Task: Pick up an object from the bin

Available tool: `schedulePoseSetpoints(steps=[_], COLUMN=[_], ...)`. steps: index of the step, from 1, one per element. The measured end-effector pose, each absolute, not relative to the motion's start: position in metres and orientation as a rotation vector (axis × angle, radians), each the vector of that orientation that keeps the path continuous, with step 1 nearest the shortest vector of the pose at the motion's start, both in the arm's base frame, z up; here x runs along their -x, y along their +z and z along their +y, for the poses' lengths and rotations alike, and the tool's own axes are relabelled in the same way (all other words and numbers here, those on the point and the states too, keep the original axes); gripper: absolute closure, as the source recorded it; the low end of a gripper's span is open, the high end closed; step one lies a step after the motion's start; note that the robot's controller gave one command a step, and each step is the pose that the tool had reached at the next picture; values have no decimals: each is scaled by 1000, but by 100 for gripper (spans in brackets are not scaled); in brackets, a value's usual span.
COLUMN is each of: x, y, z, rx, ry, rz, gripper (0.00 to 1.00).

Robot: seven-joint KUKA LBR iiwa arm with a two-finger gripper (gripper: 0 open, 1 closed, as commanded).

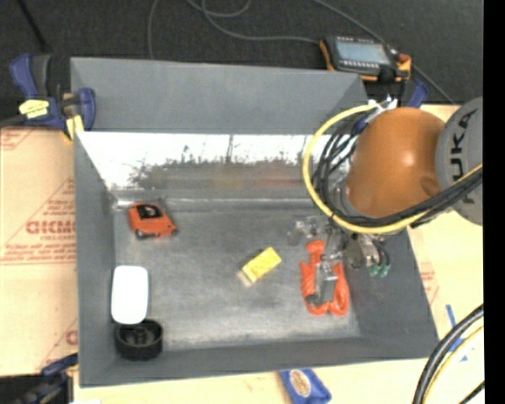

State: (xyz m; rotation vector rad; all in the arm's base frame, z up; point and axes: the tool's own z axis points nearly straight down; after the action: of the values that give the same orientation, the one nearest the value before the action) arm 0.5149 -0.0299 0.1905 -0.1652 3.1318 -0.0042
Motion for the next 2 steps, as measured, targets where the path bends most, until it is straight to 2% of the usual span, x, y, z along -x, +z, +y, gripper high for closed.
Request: schedulePoseSetpoints(steps=[1,2], x=[-525,-520], y=[186,147], z=[-16,-8], rx=[459,94], ry=[-1,0], rz=[3102,3134], gripper=[0,0])
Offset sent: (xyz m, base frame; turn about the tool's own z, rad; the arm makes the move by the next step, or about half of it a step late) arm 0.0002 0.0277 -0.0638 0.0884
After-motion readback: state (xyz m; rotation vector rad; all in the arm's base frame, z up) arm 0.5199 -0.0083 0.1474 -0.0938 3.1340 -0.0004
